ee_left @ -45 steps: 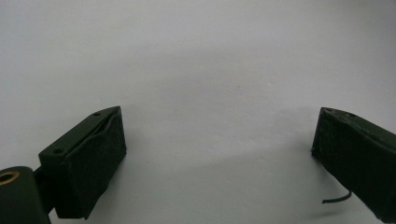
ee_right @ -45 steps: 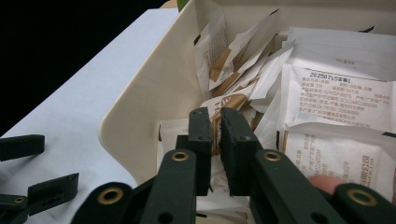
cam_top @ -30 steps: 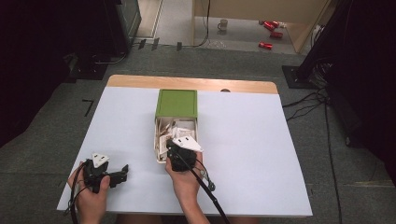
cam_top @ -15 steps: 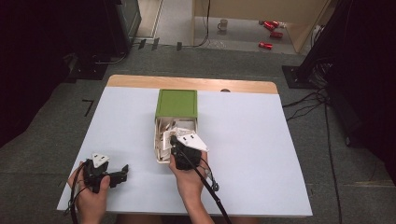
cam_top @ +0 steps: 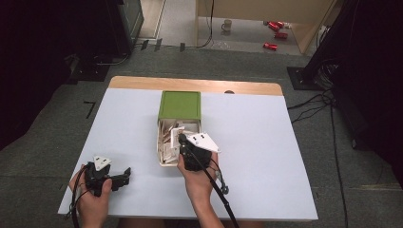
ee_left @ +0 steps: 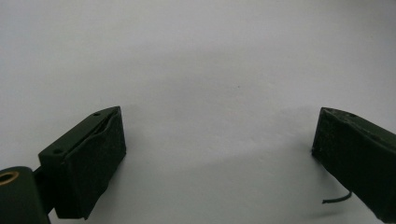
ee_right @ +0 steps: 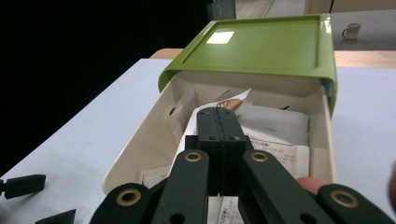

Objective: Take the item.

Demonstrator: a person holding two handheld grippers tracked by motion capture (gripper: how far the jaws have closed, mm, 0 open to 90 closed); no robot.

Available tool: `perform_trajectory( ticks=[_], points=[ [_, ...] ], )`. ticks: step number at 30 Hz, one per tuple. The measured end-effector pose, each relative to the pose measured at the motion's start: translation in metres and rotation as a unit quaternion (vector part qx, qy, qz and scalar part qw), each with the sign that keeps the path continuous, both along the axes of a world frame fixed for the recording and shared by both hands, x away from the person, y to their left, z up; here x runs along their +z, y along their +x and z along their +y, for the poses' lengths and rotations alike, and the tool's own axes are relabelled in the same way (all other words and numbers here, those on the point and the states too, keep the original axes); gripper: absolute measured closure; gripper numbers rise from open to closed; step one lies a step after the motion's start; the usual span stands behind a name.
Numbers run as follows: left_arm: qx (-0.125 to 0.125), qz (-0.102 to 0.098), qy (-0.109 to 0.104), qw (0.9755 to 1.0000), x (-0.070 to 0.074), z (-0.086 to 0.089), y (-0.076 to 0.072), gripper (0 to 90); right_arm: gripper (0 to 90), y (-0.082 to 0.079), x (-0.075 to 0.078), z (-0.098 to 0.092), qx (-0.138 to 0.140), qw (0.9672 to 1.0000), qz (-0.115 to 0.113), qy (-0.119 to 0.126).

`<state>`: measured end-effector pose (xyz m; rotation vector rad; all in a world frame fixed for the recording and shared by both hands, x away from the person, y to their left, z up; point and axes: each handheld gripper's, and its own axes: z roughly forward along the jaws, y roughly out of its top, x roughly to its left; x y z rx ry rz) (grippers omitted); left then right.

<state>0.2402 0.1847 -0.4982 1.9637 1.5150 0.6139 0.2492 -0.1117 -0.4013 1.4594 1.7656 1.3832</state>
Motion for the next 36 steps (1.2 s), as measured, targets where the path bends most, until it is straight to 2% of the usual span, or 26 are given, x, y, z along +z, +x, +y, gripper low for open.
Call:
perform_trajectory(
  ticks=[17, 27, 36],
  points=[
    [0.001, -0.001, -0.001, 1.0, 0.0, 0.0, 0.0, 3.0, 90.0, -0.003, 0.016, -0.025, -0.022, 0.9995, -0.02, 0.007],
    [0.002, -0.002, -0.002, 1.0, 0.0, 0.0, 0.0, 3.0, 90.0, -0.004, 0.03, -0.055, -0.052, 0.9979, -0.035, 0.014],
    [0.0, 0.0, 0.0, 1.0, 0.0, 0.0, 0.0, 3.0, 90.0, -0.005, 0.028, -0.077, -0.077, 0.9962, -0.037, 0.015]
  ],
)
